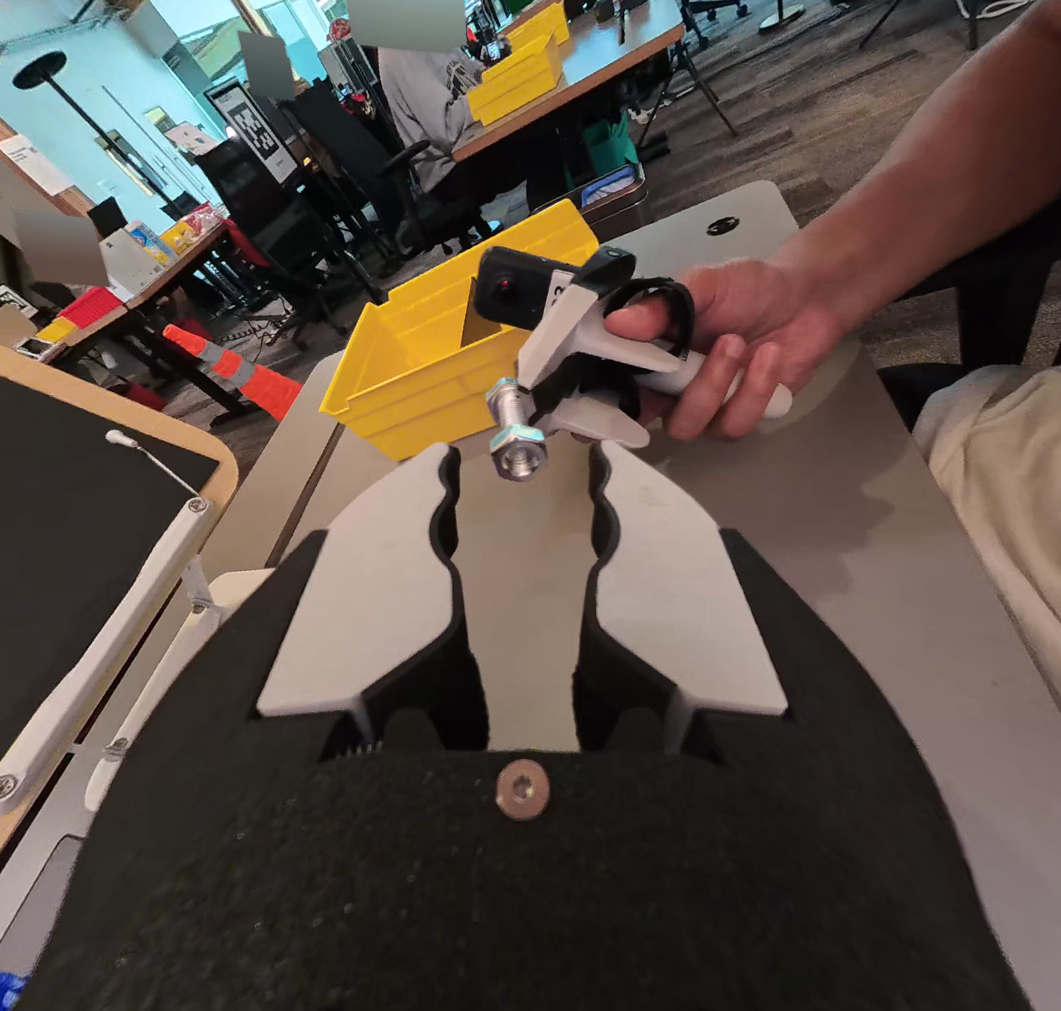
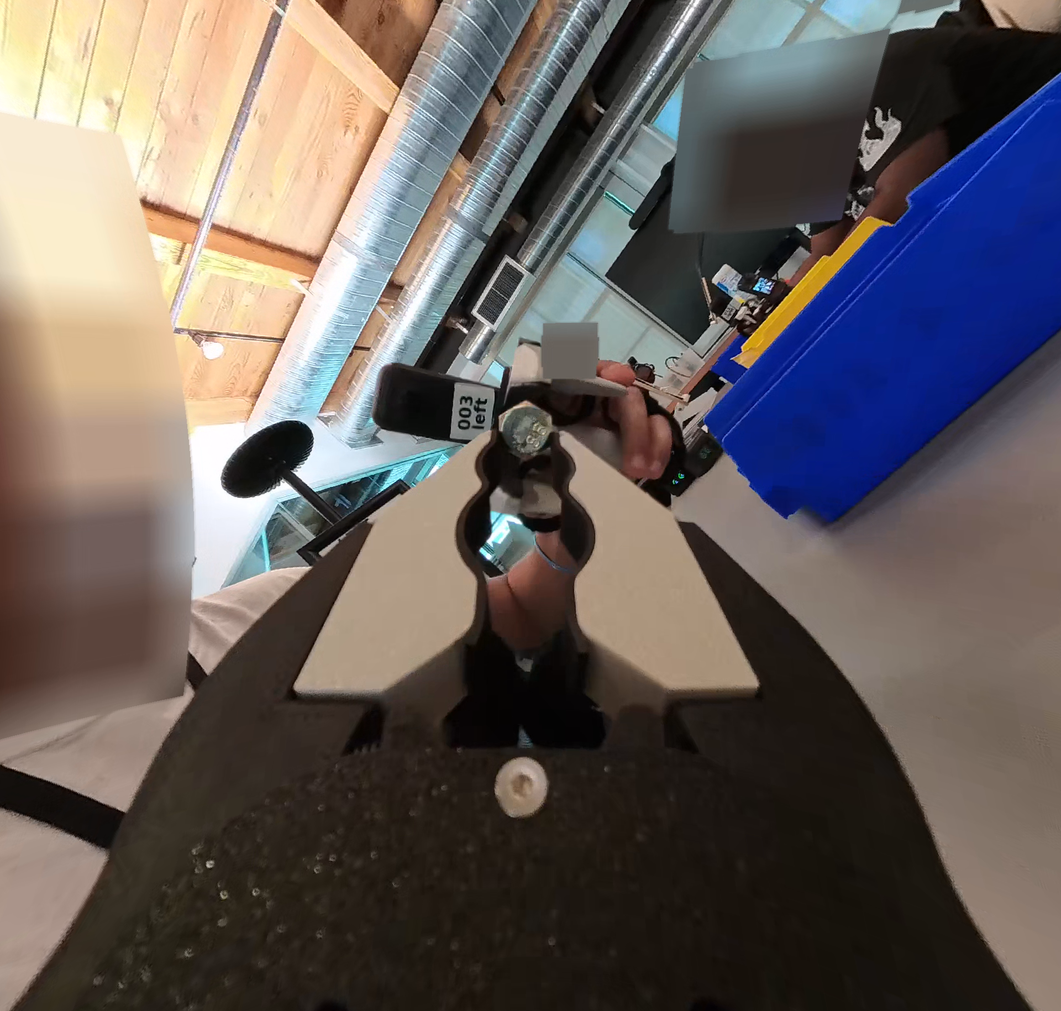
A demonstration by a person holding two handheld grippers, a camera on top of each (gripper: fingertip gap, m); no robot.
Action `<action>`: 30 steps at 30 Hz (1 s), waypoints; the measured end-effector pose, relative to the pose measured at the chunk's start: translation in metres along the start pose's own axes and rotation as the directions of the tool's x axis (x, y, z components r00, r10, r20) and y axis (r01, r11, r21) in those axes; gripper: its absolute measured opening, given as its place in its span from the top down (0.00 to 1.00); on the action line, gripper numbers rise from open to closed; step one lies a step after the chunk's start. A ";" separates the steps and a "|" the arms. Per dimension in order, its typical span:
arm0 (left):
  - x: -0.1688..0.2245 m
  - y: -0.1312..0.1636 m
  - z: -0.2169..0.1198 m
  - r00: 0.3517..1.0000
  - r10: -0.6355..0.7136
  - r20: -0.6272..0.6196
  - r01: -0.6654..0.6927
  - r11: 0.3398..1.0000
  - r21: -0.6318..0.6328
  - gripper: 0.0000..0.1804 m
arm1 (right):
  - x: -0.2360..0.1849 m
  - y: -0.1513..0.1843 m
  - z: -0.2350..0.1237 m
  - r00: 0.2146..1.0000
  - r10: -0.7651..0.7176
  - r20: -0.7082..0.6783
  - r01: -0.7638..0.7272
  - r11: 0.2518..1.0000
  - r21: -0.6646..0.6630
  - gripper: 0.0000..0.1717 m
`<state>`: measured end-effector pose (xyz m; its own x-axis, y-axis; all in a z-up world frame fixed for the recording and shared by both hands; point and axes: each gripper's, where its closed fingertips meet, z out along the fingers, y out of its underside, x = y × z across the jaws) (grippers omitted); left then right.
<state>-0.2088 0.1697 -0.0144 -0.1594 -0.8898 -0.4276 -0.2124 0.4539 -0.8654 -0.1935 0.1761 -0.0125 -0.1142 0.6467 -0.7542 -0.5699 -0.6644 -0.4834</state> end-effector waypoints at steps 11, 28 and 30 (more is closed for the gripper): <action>0.003 -0.009 -0.006 0.854 -0.501 -0.140 0.506 0.862 0.005 0.90 | -0.009 0.010 0.004 0.936 -0.351 -0.037 0.344 0.931 -0.122 0.90; 0.013 -0.018 -0.011 0.152 -0.872 -0.465 0.953 0.255 -0.165 0.89 | -0.026 0.016 0.003 0.352 -0.935 -0.046 0.863 0.343 -0.370 0.90; 0.011 -0.014 -0.010 0.361 -0.851 -0.382 0.895 0.431 -0.114 0.73 | -0.029 0.014 0.004 0.450 -0.891 -0.055 0.832 0.442 -0.335 0.90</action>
<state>-0.2174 0.1543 -0.0043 -0.2455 -0.6889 0.6820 -0.3445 -0.5956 -0.7256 -0.2017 0.1495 0.0039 0.5015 0.8626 0.0665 -0.0744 0.1196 -0.9900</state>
